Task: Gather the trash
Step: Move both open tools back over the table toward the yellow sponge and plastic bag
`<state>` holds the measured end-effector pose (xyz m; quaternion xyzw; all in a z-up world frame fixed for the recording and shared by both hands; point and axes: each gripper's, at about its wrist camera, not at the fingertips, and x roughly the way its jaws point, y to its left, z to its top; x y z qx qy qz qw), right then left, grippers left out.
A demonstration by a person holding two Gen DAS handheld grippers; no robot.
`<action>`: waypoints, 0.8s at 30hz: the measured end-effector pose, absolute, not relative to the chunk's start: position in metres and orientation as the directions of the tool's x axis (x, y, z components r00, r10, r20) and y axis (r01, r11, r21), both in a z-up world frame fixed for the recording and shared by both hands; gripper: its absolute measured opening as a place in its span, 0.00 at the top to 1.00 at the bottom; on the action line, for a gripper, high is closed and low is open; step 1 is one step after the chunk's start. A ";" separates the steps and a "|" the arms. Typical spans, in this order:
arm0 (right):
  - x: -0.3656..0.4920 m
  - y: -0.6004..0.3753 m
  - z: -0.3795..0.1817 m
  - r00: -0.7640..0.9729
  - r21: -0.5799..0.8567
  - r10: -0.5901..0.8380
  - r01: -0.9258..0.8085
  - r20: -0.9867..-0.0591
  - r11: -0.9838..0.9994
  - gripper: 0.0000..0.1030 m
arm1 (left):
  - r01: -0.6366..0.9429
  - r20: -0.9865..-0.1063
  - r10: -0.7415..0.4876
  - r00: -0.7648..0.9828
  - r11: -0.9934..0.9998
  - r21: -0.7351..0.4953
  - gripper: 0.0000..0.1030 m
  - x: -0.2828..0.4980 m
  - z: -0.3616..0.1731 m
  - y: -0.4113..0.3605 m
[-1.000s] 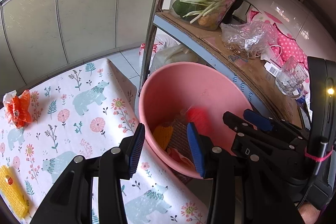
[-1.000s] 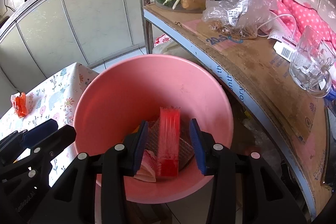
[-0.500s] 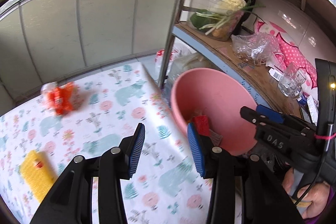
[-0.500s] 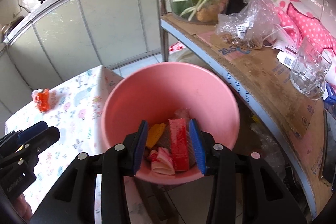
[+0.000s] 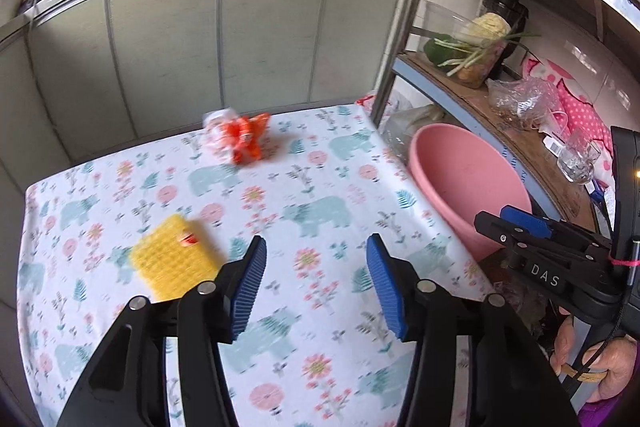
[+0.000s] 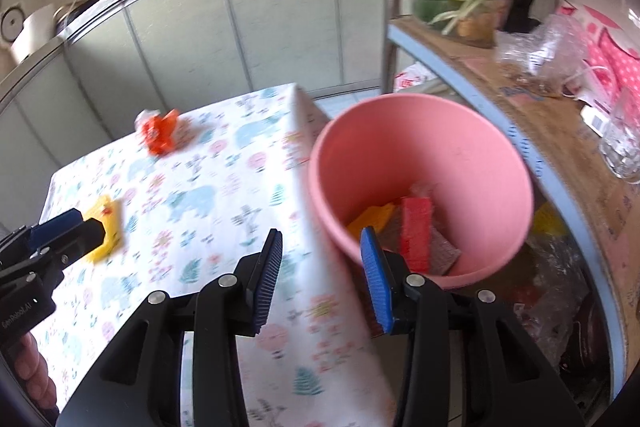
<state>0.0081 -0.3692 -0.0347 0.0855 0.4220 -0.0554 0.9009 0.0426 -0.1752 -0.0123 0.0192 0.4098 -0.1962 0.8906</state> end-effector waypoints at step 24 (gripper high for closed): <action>0.011 -0.311 -0.056 0.596 0.165 0.112 0.035 -0.795 0.986 0.59 | 0.129 -0.803 -0.237 0.547 0.971 -0.200 0.44 0.037 -0.045 -0.068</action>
